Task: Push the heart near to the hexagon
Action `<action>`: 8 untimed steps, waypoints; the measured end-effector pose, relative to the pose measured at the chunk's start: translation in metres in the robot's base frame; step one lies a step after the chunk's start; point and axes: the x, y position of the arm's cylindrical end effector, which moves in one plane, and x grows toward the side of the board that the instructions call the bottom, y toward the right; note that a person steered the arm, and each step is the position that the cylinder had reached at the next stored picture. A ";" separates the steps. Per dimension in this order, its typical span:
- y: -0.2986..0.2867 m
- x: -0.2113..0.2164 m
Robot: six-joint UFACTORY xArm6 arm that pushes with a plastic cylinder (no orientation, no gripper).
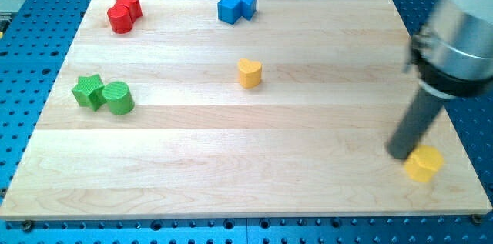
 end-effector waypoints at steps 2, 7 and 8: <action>-0.056 -0.033; -0.251 -0.152; -0.227 -0.143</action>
